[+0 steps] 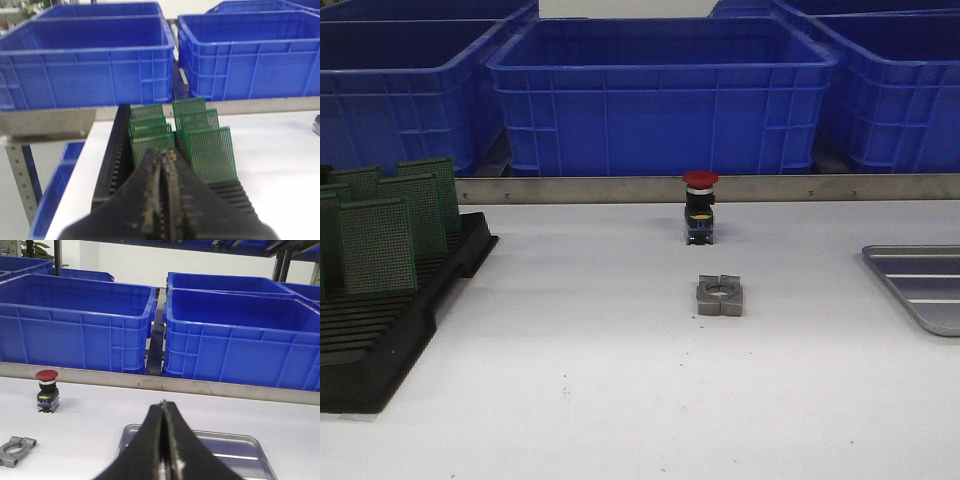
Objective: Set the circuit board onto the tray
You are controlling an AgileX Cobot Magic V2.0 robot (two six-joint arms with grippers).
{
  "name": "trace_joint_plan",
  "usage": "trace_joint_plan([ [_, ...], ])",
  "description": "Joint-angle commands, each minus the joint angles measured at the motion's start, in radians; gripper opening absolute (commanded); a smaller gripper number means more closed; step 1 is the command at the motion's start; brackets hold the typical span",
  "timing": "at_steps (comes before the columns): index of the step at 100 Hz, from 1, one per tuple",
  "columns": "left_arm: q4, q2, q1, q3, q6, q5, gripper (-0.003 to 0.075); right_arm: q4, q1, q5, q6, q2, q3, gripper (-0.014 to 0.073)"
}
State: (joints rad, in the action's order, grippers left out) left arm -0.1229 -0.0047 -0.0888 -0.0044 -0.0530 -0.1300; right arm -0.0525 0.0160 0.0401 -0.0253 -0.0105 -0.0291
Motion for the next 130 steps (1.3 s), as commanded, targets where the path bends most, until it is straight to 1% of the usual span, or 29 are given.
trace_joint_plan([
  [1,0.035,0.002,-0.007,-0.09,-0.009,0.007,-0.0019,-0.007,-0.002,0.079,0.001,-0.017,-0.005,-0.0067],
  [7,0.047,0.034,-0.007,-0.171,-0.009,-0.05,-0.0019,-0.007,-0.002,0.079,0.001,-0.017,-0.005,-0.0067],
  [16,0.059,0.117,-0.007,-0.305,-0.009,-0.188,-0.0019,-0.007,-0.002,0.079,0.001,-0.017,-0.005,-0.0067],
  [33,0.073,0.347,-0.007,-0.603,-0.009,-0.465,-0.0019,-0.007,-0.002,0.079,0.001,-0.017,-0.005,-0.0067],
  [45,0.078,0.509,-0.007,-0.772,0.008,-0.615,-0.0019,-0.007,-0.002,0.079,0.001,-0.017,-0.005,-0.0067],
  [52,0.078,0.595,-0.007,-0.844,0.014,-0.665,-0.0019,-0.007,-0.002,0.079,0.001,-0.017,-0.005,-0.0067],
  [58,0.076,0.654,-0.007,-0.885,0.021,-0.68,-0.0019,-0.007,-0.002,0.079,0.001,-0.017,-0.005,-0.0067],
  [65,0.078,0.715,-0.007,-0.911,0.063,-0.684,-0.0019,-0.007,-0.002,0.079,0.001,-0.017,-0.005,-0.0067],
  [78,0.081,0.793,-0.007,-0.925,0.065,-0.684,-0.0012,-0.007,-0.002,0.079,0.001,-0.017,-0.005,-0.0067],
  [85,0.083,0.82,-0.007,-0.925,0.067,-0.684,0.0043,-0.007,-0.002,0.079,0.001,-0.017,-0.005,-0.0067],
  [89,0.083,0.828,-0.007,-0.925,0.067,-0.684,0.0108,-0.007,-0.002,0.079,0.001,-0.017,-0.005,-0.0067],
  [90,0.083,0.832,-0.007,-0.925,0.067,-0.684,0.0135,-0.007,-0.002,0.079,0.001,-0.017,-0.005,-0.0067],
  [92,0.083,0.837,-0.007,-0.925,0.067,-0.684,0.0164,-0.007,-0.002,0.079,0.001,-0.017,-0.005,-0.0067],
  [96,0.083,0.842,-0.007,-0.925,0.067,-0.684,0.0265,-0.007,-0.002,0.079,0.001,-0.017,-0.005,-0.0067],
  [97,0.083,0.844,-0.007,-0.925,0.067,-0.684,0.03,-0.007,-0.002,0.079,0.001,-0.017,-0.005,-0.0067],
  [99,0.083,0.846,-0.007,-0.925,0.067,-0.684,0.0337,-0.007,-0.002,0.079,0.001,-0.017,-0.005,-0.0067],
  [100,0.083,0.846,-0.007,-0.925,0.067,-0.684,0.0372,-0.007,-0.002,0.079,0.001,-0.017,-0.005,-0.0067],
  [104,0.083,0.85,-0.007,-0.925,0.067,-0.684,0.0468,-0.007,-0.002,0.079,0.001,-0.017,-0.005,-0.0067],
  [109,0.071,0.854,-0.007,-0.925,0.067,-0.679,0.0549,-0.007,-0.002,0.079,0.001,-0.017,-0.005,-0.0067],
  [114,0.072,0.859,-0.007,-0.925,0.067,-0.672,0.0586,-0.007,-0.002,0.079,0.001,-0.017,-0.005,-0.0067],
  [130,0.123,0.885,-0.007,-0.925,0.069,-0.638,0.0586,-0.007,-0.002,0.079,0.001,-0.017,-0.005,-0.0067],
])
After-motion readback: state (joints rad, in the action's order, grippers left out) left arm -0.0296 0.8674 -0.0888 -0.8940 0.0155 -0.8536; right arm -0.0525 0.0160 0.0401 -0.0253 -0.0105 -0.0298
